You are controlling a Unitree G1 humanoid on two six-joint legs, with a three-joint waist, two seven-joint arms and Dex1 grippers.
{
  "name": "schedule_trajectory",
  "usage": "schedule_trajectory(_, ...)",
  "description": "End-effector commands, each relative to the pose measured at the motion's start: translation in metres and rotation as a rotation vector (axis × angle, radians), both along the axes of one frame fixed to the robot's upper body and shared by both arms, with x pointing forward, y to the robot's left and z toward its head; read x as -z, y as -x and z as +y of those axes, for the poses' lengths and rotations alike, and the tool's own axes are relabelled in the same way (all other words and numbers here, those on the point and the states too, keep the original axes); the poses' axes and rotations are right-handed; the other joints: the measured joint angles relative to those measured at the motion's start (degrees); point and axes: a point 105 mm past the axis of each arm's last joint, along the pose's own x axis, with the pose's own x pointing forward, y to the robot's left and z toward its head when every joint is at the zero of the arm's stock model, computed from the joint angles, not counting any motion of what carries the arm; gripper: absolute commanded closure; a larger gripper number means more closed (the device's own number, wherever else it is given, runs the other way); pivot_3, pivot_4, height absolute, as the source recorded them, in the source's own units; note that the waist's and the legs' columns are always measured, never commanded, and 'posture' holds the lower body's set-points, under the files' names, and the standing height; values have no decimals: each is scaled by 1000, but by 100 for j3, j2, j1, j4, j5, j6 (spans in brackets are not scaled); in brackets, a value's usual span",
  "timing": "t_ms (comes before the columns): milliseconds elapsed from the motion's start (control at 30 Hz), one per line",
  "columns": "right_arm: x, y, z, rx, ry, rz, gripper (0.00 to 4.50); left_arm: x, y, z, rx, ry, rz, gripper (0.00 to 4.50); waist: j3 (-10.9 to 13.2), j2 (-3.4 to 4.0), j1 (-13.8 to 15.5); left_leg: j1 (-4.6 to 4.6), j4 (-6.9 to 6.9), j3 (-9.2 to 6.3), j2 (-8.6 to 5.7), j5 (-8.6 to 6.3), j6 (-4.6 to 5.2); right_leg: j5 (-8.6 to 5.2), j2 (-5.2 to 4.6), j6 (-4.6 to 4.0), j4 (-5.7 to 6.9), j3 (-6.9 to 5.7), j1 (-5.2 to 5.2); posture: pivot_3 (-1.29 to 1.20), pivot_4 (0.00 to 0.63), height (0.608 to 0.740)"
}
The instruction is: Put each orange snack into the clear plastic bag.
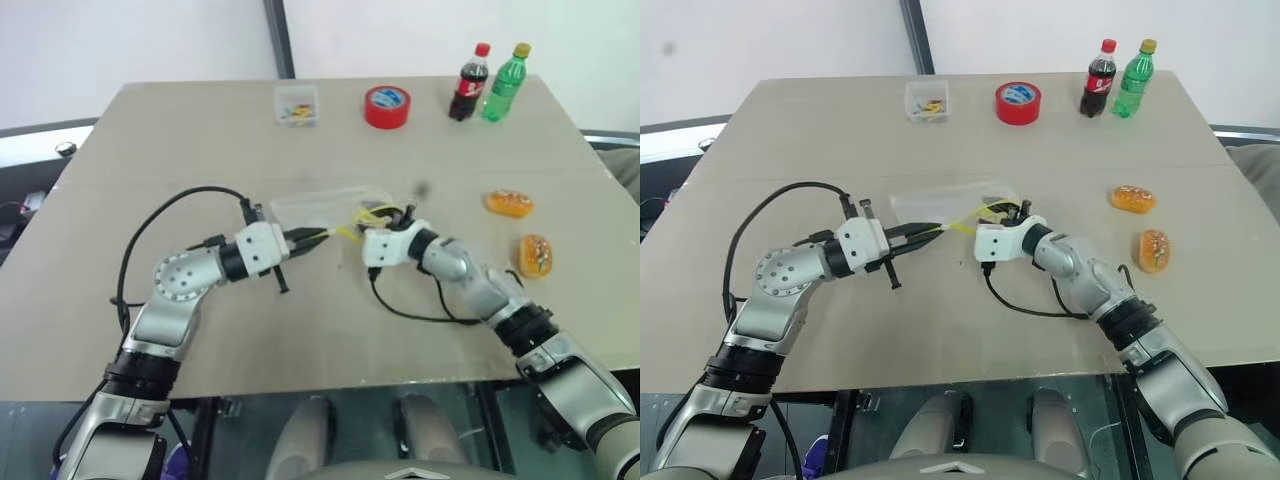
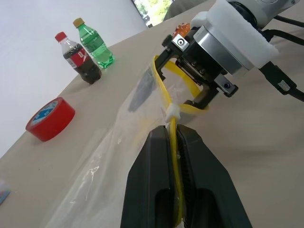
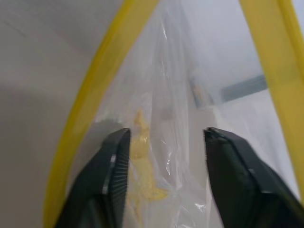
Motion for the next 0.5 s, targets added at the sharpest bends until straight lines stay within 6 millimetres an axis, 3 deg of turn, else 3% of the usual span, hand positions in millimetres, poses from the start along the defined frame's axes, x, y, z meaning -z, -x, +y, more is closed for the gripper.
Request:
schedule_trajectory(33,-20,2,-4,0,-35,-76,238,-10,-7,7,-47,17,-45,4500,0,0,2,0,0,-1,0,0,0,0,0,0,1,0,0,0,150,740)
schedule_trajectory(200,-31,11,-25,40,-111,-77,23,-7,-17,12,-118,25,-55,4500,0,0,20,0,0,-2,-1,0,0,0,0,0,1,-1,0,0,150,740)
schedule_trajectory(400,-39,37,-97,299,-380,104,23,-6,-34,21,-206,65,-55,4500,0,-2,107,-6,2,-7,-1,-1,2,0,-1,0,-4,-6,3,0,150,740)
schedule_trajectory(500,-36,38,-158,632,-561,160,23,-1,-36,20,-203,61,-47,4500,0,-2,77,0,8,0,0,-1,3,0,0,1,4,1,7,0,150,740)
